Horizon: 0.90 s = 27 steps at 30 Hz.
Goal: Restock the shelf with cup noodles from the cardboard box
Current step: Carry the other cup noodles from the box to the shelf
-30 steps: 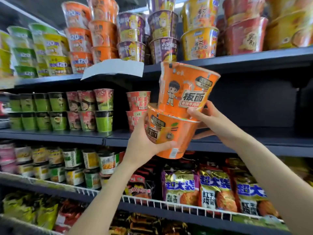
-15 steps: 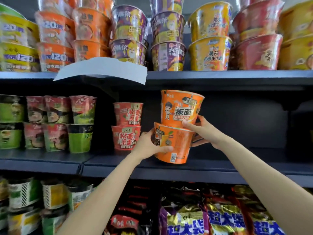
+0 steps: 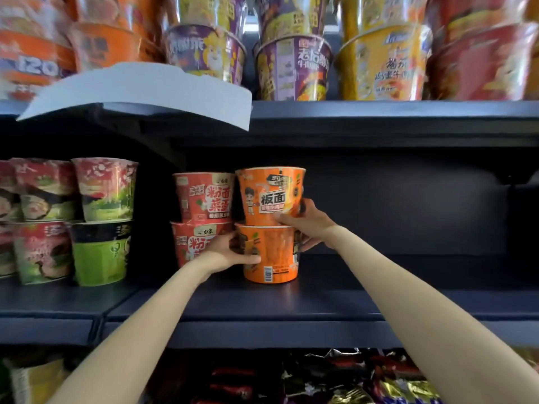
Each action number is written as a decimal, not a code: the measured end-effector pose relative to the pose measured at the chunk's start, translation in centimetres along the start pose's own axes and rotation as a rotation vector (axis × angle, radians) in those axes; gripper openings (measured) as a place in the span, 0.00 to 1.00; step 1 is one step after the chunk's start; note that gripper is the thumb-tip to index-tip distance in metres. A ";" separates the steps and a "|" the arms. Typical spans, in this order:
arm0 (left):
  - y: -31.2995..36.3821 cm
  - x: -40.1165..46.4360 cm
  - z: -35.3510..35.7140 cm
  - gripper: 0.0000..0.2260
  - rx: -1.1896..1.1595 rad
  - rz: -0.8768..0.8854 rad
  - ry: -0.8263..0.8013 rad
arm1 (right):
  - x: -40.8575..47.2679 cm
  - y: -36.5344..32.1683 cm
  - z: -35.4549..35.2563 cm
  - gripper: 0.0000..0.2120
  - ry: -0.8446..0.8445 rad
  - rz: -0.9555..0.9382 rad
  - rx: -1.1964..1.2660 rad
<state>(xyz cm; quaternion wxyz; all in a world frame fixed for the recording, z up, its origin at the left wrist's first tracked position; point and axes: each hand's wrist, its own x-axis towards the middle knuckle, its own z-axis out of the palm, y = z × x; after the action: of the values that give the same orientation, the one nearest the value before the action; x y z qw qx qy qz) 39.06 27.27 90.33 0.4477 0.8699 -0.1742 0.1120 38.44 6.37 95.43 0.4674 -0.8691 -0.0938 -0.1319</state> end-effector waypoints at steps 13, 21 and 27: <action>2.6 -4.5 2.4 0.15 0.136 0.198 0.579 | -6.7 2.2 -0.1 0.28 0.215 -0.305 0.000; 8.7 -13.4 15.2 0.08 0.153 0.704 0.638 | -20.3 10.1 -6.7 0.13 0.371 -0.647 -0.200; 9.0 -23.7 29.2 0.10 0.196 0.736 0.409 | -33.9 22.8 -10.5 0.11 0.282 -0.629 -0.294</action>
<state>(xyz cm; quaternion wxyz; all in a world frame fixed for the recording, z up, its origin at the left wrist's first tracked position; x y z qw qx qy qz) 14.85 3.34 71.91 0.3184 0.7480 -0.3693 0.4502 11.34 -16.18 72.29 0.2825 -0.8291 -0.2709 -0.3992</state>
